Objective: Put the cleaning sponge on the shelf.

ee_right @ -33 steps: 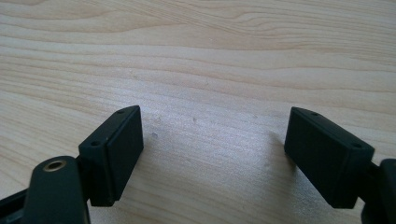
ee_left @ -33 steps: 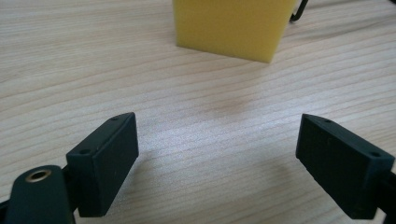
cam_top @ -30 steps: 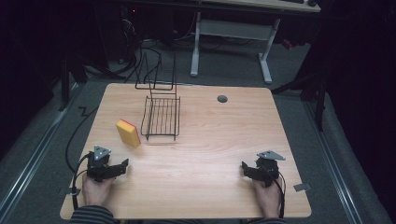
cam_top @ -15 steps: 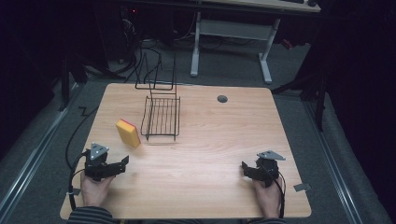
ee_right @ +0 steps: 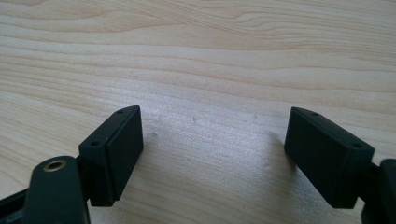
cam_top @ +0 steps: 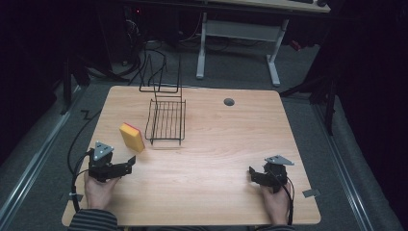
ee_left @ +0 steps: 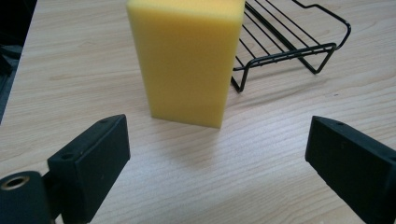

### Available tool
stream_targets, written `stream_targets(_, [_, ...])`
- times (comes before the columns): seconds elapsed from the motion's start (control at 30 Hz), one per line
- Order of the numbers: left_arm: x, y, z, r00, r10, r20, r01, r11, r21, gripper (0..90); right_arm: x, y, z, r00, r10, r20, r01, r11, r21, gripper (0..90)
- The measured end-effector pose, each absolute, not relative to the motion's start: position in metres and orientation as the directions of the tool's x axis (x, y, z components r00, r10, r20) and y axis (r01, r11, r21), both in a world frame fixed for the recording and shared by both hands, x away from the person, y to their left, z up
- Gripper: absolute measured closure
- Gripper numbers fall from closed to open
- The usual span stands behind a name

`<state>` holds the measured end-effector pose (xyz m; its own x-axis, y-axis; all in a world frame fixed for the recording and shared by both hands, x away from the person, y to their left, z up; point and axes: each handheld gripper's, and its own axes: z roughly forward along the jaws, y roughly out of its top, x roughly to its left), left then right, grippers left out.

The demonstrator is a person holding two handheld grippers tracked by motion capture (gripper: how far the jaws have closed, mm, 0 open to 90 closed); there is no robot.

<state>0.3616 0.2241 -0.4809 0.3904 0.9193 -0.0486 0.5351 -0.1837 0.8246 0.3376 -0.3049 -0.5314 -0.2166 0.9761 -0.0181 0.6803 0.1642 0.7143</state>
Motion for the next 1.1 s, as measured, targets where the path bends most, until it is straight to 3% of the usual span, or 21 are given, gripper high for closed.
stream_targets(1.1, [0.403,0.213,-0.452,0.404,0.915,-0.007,0.521,-0.223,0.824,0.4,0.338,-0.305,-0.531,-0.218,0.976,-0.018,0.682,0.166,0.713,19.6])
